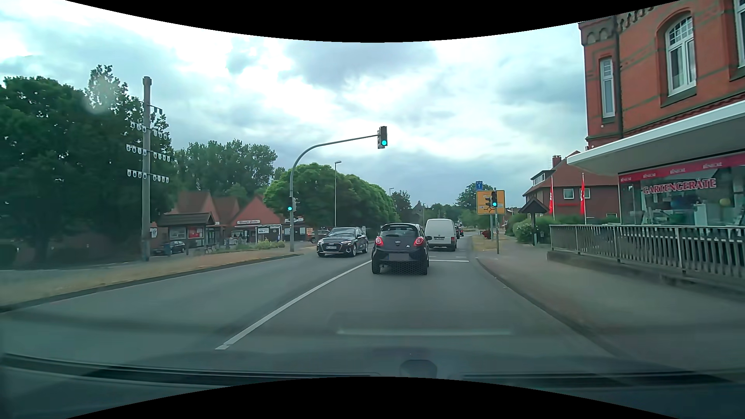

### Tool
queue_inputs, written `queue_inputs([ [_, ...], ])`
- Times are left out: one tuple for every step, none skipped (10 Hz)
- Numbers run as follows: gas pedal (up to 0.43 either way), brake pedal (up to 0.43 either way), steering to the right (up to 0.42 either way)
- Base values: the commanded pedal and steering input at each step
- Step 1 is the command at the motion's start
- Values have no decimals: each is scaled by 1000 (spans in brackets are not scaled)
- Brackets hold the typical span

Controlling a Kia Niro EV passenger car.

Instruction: Follow the waypoints while adhering to traffic rules and regulations

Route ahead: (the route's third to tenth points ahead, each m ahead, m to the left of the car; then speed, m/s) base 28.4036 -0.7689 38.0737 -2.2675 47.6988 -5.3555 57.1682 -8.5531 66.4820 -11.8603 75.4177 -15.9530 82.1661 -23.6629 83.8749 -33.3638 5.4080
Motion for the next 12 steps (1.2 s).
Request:
queue_inputs([
  [47,0,51],
  [59,0,50],
  [59,0,49],
  [59,0,47],
  [59,0,47],
  [59,0,47],
  [59,0,49],
  [59,0,49],
  [59,0,49],
  [67,0,49],
  [67,0,49],
  [67,0,48],
])
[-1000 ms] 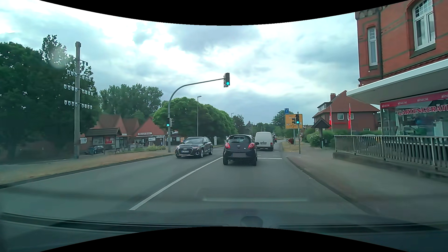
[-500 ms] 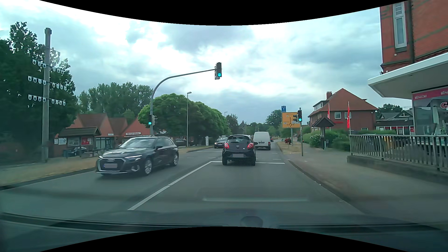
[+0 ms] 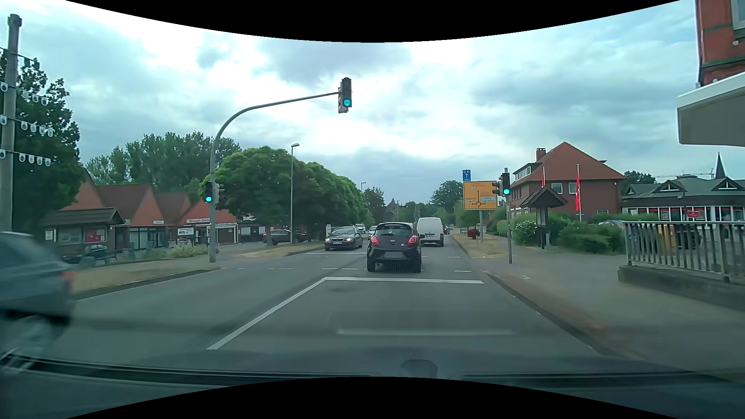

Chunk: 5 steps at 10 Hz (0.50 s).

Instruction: Follow the waypoints while adhering to traffic rules and regulations

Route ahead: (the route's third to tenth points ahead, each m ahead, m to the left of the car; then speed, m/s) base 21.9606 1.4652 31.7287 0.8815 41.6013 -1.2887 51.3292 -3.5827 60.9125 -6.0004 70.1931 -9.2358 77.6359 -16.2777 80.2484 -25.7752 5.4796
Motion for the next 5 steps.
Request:
queue_inputs([
  [67,0,48],
  [79,0,48],
  [79,0,46],
  [79,0,45],
  [87,0,45],
])
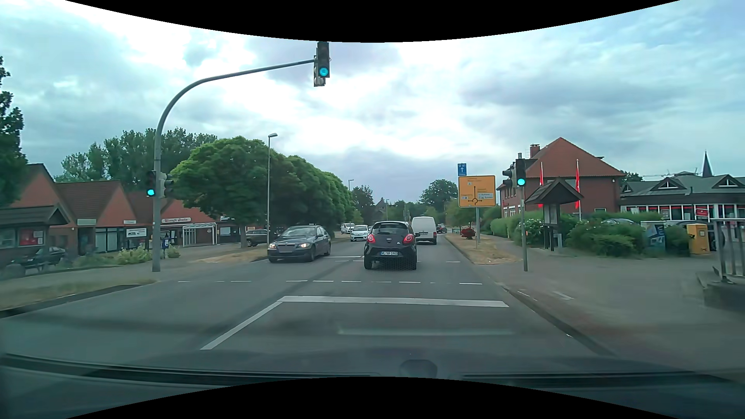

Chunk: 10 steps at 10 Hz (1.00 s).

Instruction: Follow the waypoints while adhering to traffic rules and regulations

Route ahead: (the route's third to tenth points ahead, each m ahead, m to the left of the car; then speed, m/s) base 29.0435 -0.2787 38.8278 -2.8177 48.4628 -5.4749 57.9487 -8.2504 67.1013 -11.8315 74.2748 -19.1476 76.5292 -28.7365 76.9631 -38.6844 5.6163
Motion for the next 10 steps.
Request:
queue_inputs([
  [87,0,45],
  [87,0,44],
  [98,0,43],
  [98,0,42],
  [98,0,41],
  [98,0,39],
  [98,0,37],
  [98,0,36],
  [98,0,36],
  [98,0,36],
])
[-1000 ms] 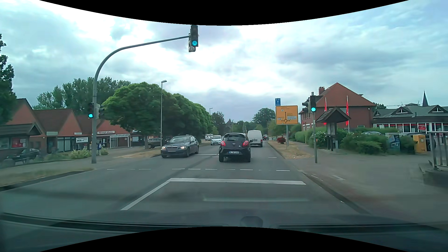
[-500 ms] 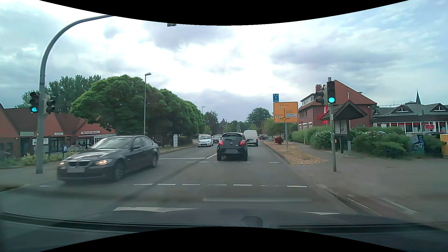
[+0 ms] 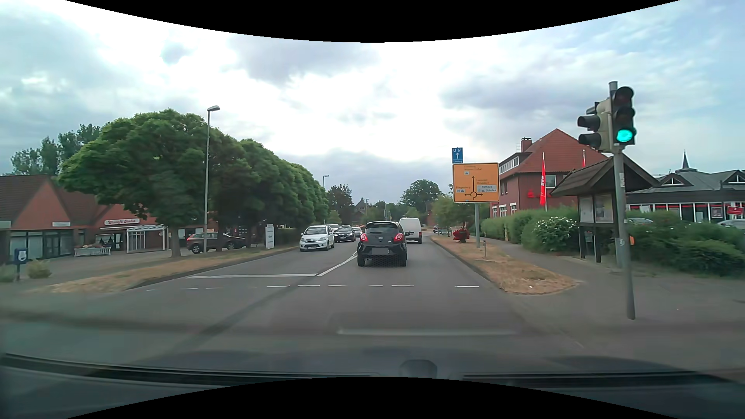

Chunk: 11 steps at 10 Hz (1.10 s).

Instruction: Follow the waypoints while adhering to traffic rules and regulations

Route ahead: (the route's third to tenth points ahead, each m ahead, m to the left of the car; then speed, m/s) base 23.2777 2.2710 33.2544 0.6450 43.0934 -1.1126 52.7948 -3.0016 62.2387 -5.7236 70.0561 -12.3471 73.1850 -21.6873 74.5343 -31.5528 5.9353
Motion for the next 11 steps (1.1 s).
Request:
queue_inputs([
  [98,0,34],
  [98,0,32],
  [98,0,28],
  [98,0,24],
  [98,0,21],
  [98,0,18],
  [98,0,18],
  [98,0,15],
  [98,0,14],
  [98,0,14],
  [87,0,14],
])
